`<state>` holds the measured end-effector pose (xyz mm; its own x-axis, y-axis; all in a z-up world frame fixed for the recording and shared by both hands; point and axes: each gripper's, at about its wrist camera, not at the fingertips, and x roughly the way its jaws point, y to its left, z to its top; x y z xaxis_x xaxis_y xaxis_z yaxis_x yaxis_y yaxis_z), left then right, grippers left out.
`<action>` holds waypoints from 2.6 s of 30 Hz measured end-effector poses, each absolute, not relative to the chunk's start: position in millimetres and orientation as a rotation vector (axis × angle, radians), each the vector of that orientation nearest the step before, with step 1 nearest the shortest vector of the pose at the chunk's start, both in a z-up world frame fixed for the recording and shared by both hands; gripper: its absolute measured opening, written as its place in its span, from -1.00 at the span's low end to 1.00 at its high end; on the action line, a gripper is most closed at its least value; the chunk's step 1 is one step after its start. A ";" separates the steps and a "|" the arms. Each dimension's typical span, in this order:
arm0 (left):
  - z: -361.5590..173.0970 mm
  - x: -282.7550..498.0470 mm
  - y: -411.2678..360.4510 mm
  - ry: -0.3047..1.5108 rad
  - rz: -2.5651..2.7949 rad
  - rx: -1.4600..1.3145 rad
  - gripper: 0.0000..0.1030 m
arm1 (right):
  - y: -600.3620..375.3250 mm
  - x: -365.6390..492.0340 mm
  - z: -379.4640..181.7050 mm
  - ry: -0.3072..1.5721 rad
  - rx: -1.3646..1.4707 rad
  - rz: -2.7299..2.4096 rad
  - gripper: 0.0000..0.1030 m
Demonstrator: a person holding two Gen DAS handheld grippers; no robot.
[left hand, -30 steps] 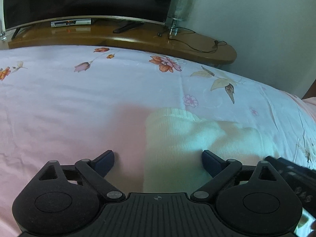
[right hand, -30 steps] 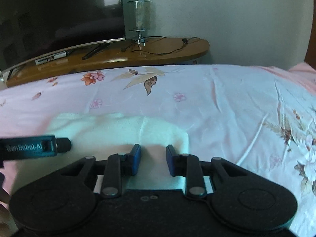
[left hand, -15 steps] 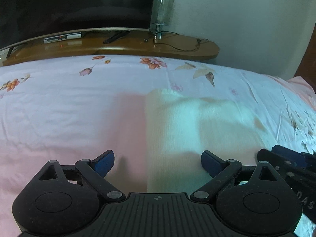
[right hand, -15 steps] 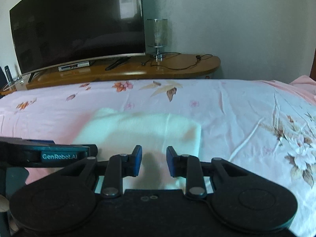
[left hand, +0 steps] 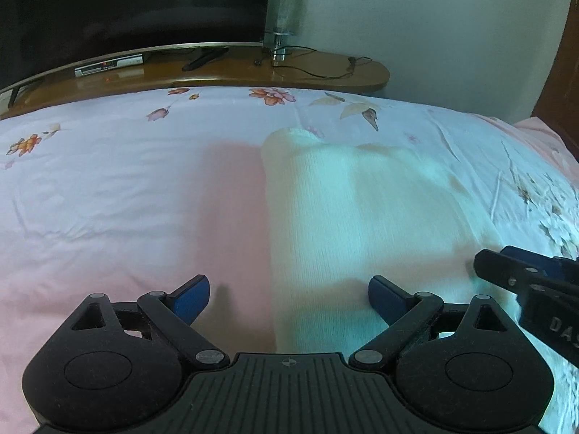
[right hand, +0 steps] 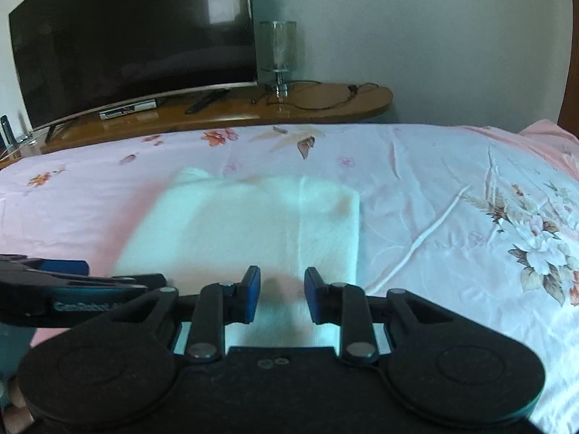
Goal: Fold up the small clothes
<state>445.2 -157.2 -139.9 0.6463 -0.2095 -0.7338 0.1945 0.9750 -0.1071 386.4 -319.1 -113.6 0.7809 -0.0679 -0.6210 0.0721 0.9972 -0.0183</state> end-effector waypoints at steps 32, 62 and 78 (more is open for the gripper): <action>-152.4 358.7 -129.0 0.858 -0.341 -0.020 0.28 | -338.5 299.4 -139.6 0.780 0.184 -0.069 -0.78; -164.2 463.4 -128.5 0.938 -0.326 -0.332 0.83 | -406.3 395.9 -150.3 0.793 0.539 0.035 0.35; -140.2 463.7 -131.1 0.859 -0.391 -0.417 -0.49 | -386.7 406.3 -130.7 0.686 0.507 0.161 -0.43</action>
